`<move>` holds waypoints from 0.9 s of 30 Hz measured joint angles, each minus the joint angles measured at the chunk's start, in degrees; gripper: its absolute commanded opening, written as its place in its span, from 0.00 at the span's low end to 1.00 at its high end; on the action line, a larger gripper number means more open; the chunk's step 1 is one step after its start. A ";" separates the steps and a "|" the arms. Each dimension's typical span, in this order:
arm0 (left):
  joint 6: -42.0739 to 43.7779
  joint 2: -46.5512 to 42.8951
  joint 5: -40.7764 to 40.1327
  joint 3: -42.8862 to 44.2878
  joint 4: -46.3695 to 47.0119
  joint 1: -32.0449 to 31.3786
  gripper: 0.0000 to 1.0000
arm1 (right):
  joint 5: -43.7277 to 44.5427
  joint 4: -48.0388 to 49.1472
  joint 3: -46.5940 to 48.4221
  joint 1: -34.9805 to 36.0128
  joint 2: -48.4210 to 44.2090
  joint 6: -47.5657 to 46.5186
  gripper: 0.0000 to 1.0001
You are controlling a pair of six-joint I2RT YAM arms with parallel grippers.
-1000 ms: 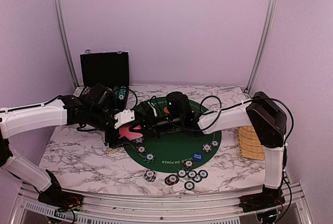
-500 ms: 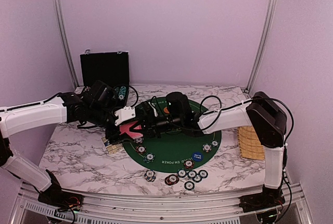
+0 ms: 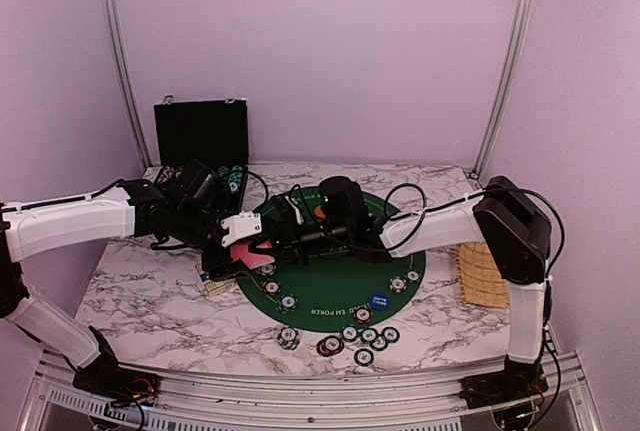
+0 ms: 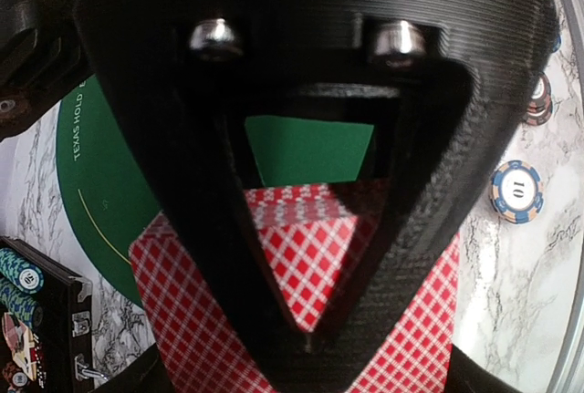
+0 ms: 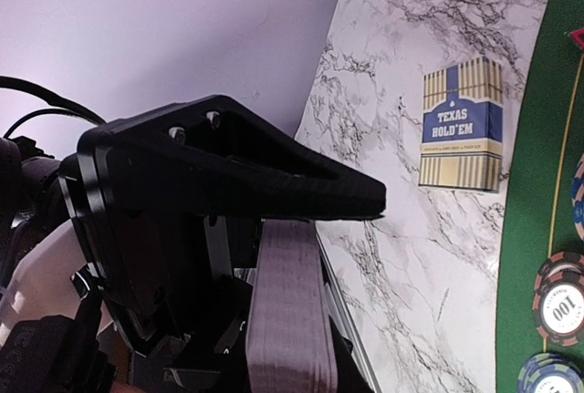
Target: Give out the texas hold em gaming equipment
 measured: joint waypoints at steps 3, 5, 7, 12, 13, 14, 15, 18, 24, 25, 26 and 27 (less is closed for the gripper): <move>0.11 0.02 -0.57 0.00 0.59 0.00 0.72 | 0.35 0.02 0.00 -0.07 0.00 0.00 0.00; 0.24 0.02 -0.66 0.00 0.81 0.00 0.70 | 0.79 0.00 0.02 -0.13 0.00 0.00 0.00; 0.26 0.02 -0.70 0.00 0.85 0.00 0.67 | 1.01 0.00 0.02 -0.17 0.11 -0.02 0.00; -0.09 0.02 -1.07 0.00 0.83 0.00 0.54 | 1.64 -0.17 0.42 -0.20 0.55 -0.66 0.04; -0.17 0.02 -1.07 0.00 0.83 0.00 0.51 | 1.68 -0.31 0.44 -0.20 0.55 -0.79 0.08; -0.22 0.02 -1.11 0.00 0.83 0.00 0.49 | 1.68 -0.35 0.46 -0.20 0.55 -0.90 0.12; -0.24 0.02 -1.11 0.00 0.83 0.00 0.49 | 1.68 -0.37 0.46 -0.20 0.55 -1.01 0.16; -0.26 0.02 -1.07 0.00 0.83 0.00 0.43 | 1.68 -0.57 0.59 -0.20 0.55 -1.46 0.30; -0.26 0.02 -1.03 0.02 0.81 0.00 0.27 | 1.44 -1.20 1.27 0.00 0.87 -1.66 0.40; -0.26 0.02 -0.98 0.02 0.81 0.00 0.24 | 1.40 -1.18 1.29 0.02 0.96 -1.60 0.41; -0.28 0.02 -0.94 0.04 0.79 0.00 0.23 | 1.38 -1.14 1.29 0.07 1.09 -1.38 0.41; -0.28 0.02 -0.90 0.07 0.76 0.00 0.22 | 1.33 -1.09 1.33 0.07 1.27 -1.29 0.42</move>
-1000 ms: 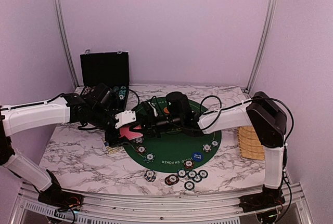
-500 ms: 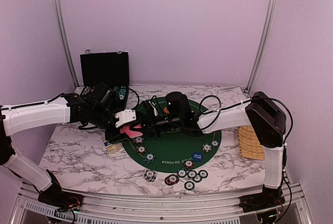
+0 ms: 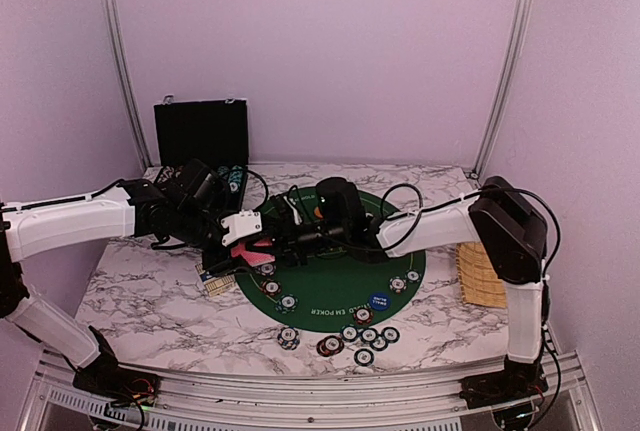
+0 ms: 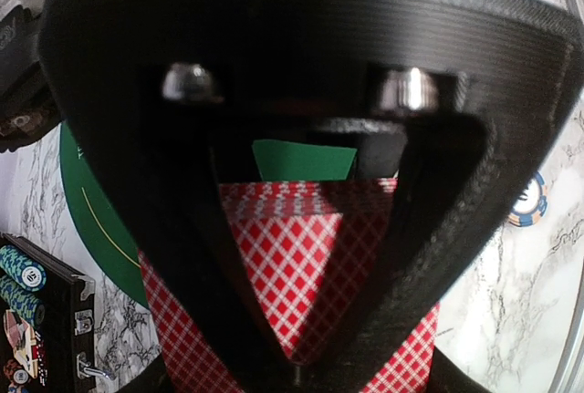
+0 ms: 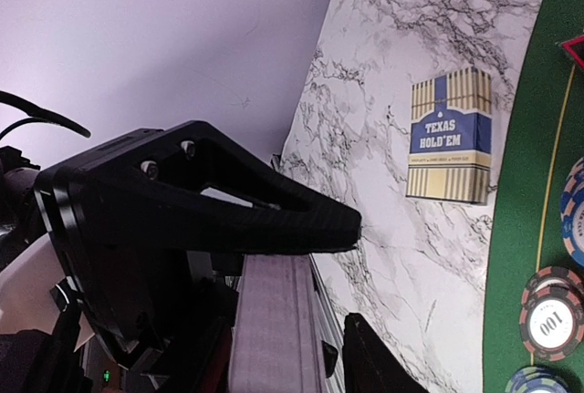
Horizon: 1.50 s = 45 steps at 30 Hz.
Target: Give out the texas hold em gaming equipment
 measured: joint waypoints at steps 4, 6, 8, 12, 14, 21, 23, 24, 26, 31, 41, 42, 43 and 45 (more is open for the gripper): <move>-0.20 0.00 0.02 0.07 -0.13 0.00 0.22 | -0.02 0.17 0.04 0.00 0.81 0.44 0.45; -0.20 0.00 0.02 0.07 -0.44 0.00 0.21 | -0.02 0.17 0.15 0.00 1.22 0.66 0.47; -0.20 0.11 0.00 0.13 -0.92 0.00 0.20 | -0.04 0.11 0.39 0.02 1.68 0.72 0.48; -0.20 0.59 -0.13 0.28 -1.55 0.00 0.15 | 0.63 -1.05 1.20 0.15 2.16 0.20 0.52; -0.20 0.63 -0.26 0.28 -1.77 0.00 0.12 | 1.11 -2.40 1.60 0.17 2.16 -0.46 0.52; -0.22 1.40 -1.18 0.81 -3.10 0.00 0.05 | 2.01 -4.59 1.92 0.20 2.14 -2.54 0.52; -0.22 1.49 -1.55 0.96 -3.52 0.00 0.02 | 2.10 -4.81 1.92 0.20 2.14 -2.86 0.52; -0.22 1.49 -1.68 1.01 -3.80 0.00 0.01 | 2.12 -4.87 1.92 0.17 2.12 -3.06 0.52; -0.22 1.49 -1.92 1.03 -4.28 0.00 0.00 | 2.29 -5.20 1.90 0.13 1.99 -3.34 0.51; -0.35 1.49 -2.12 1.03 -4.74 0.00 0.00 | 2.75 -6.16 1.79 0.04 1.66 -3.98 0.51; -0.94 1.49 -2.10 1.03 -5.35 0.22 0.00 | 2.97 -6.54 1.07 -0.13 0.96 -4.52 0.50; -1.07 1.49 -2.10 1.03 -5.35 0.22 0.00 | 2.95 -6.54 0.79 -0.13 0.70 -4.50 0.51; -1.27 1.49 -2.10 1.03 -5.35 0.22 0.00 | 2.95 -6.54 0.59 -0.13 0.48 -4.46 0.52; -1.66 1.49 -2.12 1.05 -5.35 0.28 0.00 | 2.91 -6.51 0.31 -0.13 0.20 -4.28 0.56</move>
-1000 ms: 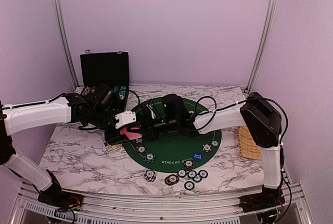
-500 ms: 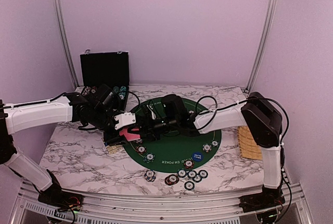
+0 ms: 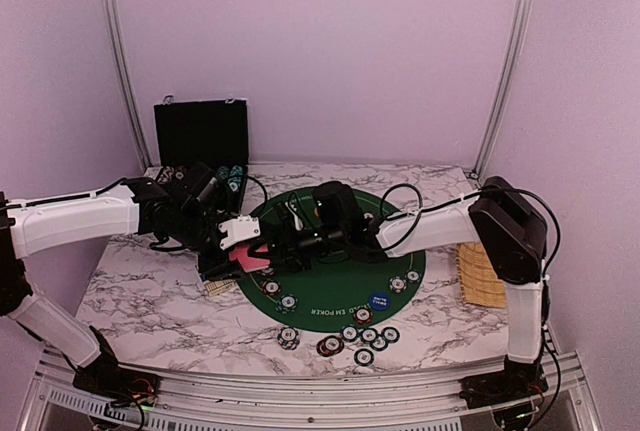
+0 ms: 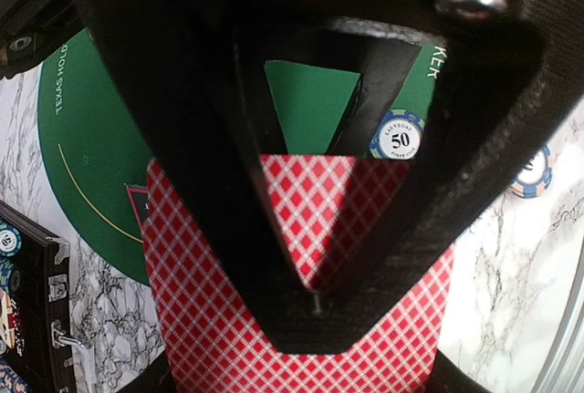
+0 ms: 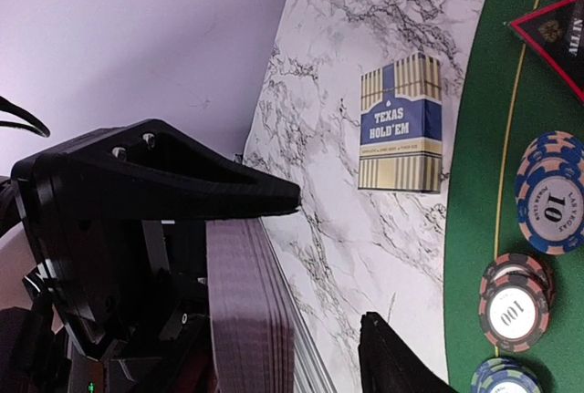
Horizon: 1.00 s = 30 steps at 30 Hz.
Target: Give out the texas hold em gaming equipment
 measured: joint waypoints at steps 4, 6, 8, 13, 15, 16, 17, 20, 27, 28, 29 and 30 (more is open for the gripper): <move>-0.55 0.66 0.04 0.72 -0.31 0.33 0.00 | -0.55 0.39 -0.28 0.00 -0.17 0.76 0.62; -0.90 1.07 0.11 1.29 -0.39 0.37 0.00 | -0.92 0.83 -0.28 0.02 -0.17 1.14 0.65; -1.33 1.42 0.33 1.95 -0.68 0.42 0.00 | -1.33 1.29 -0.26 0.17 -0.15 1.57 0.65; -1.81 1.77 1.18 2.86 -1.99 0.42 0.00 | -1.99 1.92 0.76 0.37 0.48 2.51 0.58; -1.81 1.77 1.42 2.89 -2.47 0.42 0.00 | -2.10 1.95 0.79 0.37 0.50 2.58 0.53; -1.81 1.77 1.57 2.89 -2.75 0.42 0.00 | -2.12 1.92 0.79 0.37 0.52 2.64 0.52; -1.81 1.77 1.62 2.89 -3.08 0.44 0.00 | -2.12 1.90 0.79 0.35 0.52 2.62 0.51; -1.81 1.77 1.75 2.89 -3.93 0.59 0.00 | -2.10 1.77 0.79 0.31 0.52 2.40 0.48; -1.99 1.77 2.16 2.89 -5.18 1.09 0.00 | -1.90 0.02 0.74 -0.04 0.50 1.25 0.44; -1.99 1.77 2.16 2.89 -5.22 1.22 0.00 | -1.90 -0.17 0.72 -0.04 0.50 1.03 0.44; -2.01 1.77 2.16 2.89 -5.22 1.36 0.00 | -1.90 -0.31 0.66 -0.04 0.50 0.92 0.43; -2.05 1.77 2.16 2.89 -5.27 1.49 0.00 | -1.88 -0.37 0.61 -0.04 0.50 0.81 0.43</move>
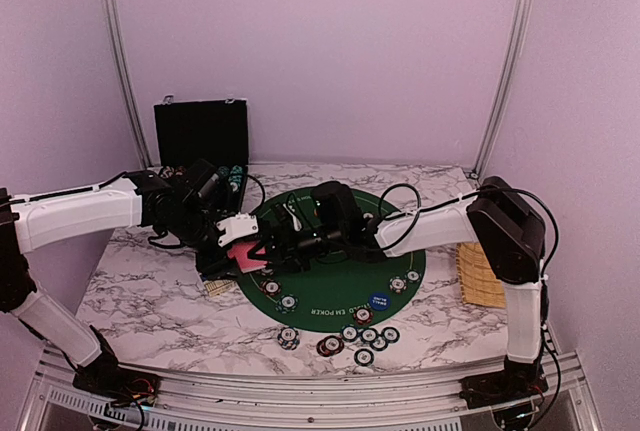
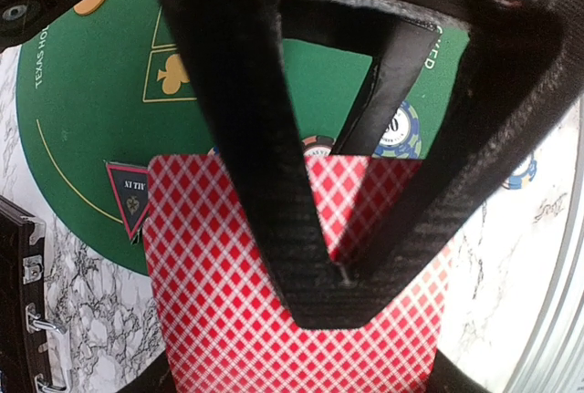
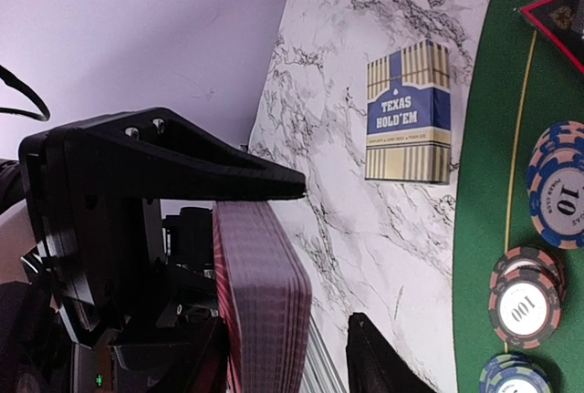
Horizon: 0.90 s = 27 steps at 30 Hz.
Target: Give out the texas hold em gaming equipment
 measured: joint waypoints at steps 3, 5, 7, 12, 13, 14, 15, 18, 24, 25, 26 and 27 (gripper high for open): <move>-0.20 0.00 0.02 0.00 -0.11 0.22 0.00 | 0.00 -0.09 -0.04 0.00 -0.04 -0.15 0.42; -0.39 0.00 0.07 0.00 -0.13 0.28 0.00 | 0.00 -0.09 -0.04 0.00 -0.07 -0.26 0.39; -0.59 0.00 0.09 0.00 -0.22 0.33 0.00 | -0.02 -0.09 -0.04 0.00 -0.09 -0.42 0.38; -0.76 0.00 0.42 0.00 -0.48 0.46 0.00 | -0.02 -0.72 -0.04 -0.07 -0.50 -1.42 0.32; -0.76 0.00 0.42 0.00 -0.66 0.50 0.00 | 0.02 -1.01 -0.04 -0.09 -0.66 -1.55 0.31; -0.76 0.00 0.44 0.00 -0.83 0.59 0.00 | 0.04 -1.27 -0.04 -0.11 -0.81 -1.70 0.30; -0.76 0.00 0.44 0.00 -0.92 0.70 0.00 | 0.13 -1.55 -0.07 -0.17 -0.98 -1.84 0.29; -0.79 0.00 0.44 -0.02 -0.92 1.03 0.00 | 0.33 -2.34 -0.09 -0.55 -1.44 -2.34 0.28; -0.79 0.00 0.46 -0.04 -0.94 1.38 0.00 | 0.63 -3.50 -0.55 -1.03 -2.51 -2.95 0.23; -0.79 0.00 0.46 -0.04 -0.94 1.40 0.00 | 0.70 -3.56 -0.70 -1.05 -2.69 -2.99 0.22; -0.79 0.00 0.46 -0.04 -0.94 1.42 0.00 | 0.72 -3.69 -0.83 -1.05 -2.95 -3.04 0.22; -0.81 0.00 0.46 -0.07 -0.94 1.44 0.00 | 0.76 -3.91 -0.85 -1.07 -3.06 -3.06 0.21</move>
